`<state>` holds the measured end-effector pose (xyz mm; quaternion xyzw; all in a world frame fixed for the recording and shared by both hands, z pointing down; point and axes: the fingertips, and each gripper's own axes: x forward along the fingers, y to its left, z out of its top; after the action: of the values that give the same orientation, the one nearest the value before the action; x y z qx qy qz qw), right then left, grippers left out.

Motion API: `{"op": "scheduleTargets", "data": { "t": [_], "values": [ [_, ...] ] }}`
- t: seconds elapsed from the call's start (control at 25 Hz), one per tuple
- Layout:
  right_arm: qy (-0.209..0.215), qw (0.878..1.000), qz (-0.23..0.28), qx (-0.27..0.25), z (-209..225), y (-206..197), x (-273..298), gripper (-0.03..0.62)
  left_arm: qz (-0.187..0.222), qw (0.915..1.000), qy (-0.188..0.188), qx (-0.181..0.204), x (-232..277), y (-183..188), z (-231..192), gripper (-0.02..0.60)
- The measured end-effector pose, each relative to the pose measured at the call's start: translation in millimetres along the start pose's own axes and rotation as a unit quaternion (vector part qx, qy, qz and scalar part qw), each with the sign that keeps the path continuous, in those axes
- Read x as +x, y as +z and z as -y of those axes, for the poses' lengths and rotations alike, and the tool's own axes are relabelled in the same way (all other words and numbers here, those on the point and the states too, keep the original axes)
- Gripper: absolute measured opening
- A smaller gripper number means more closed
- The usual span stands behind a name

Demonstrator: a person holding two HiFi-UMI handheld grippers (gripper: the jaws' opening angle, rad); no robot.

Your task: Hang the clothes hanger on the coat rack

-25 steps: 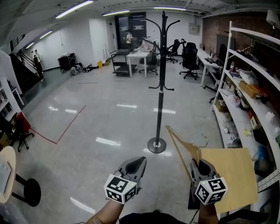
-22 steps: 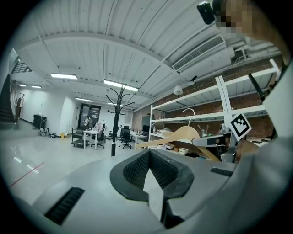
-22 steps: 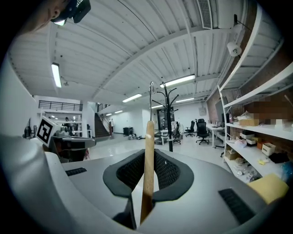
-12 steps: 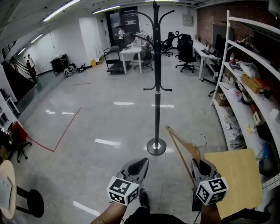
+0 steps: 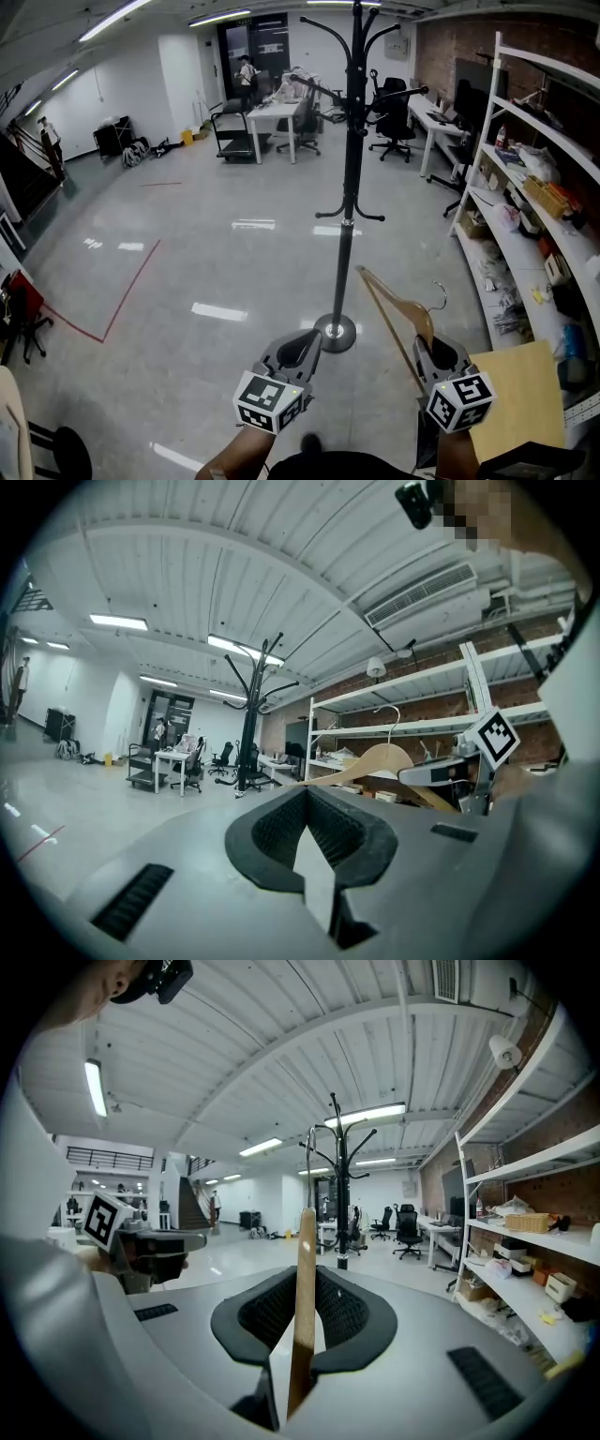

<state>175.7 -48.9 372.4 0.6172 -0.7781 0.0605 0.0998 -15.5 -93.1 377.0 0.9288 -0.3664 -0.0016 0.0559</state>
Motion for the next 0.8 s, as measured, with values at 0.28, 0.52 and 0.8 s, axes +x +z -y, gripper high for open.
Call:
{"op": "scheduleTargets", "data": {
  "t": [0.28, 0.52, 0.8],
  "values": [
    [0.002, 1.0, -0.012, 0.002, -5.3, 9.4, 59.6, 0.057, -0.004, 0.9998, -0.005, -0.021, 30.6, -3.3, -53.7, 0.0],
    [0.028, 0.999, -0.026, 0.009, 20.9, 3.1, 127.8, 0.057, -0.016, 0.9995, 0.006, -0.026, 87.4, -8.8, -90.6, 0.0],
    [0.088, 0.995, -0.039, 0.0, 73.1, 0.1, 212.3, 0.057, -0.031, 0.9977, 0.056, -0.02, 171.1, -6.4, -130.1, 0.0]
  ]
}}
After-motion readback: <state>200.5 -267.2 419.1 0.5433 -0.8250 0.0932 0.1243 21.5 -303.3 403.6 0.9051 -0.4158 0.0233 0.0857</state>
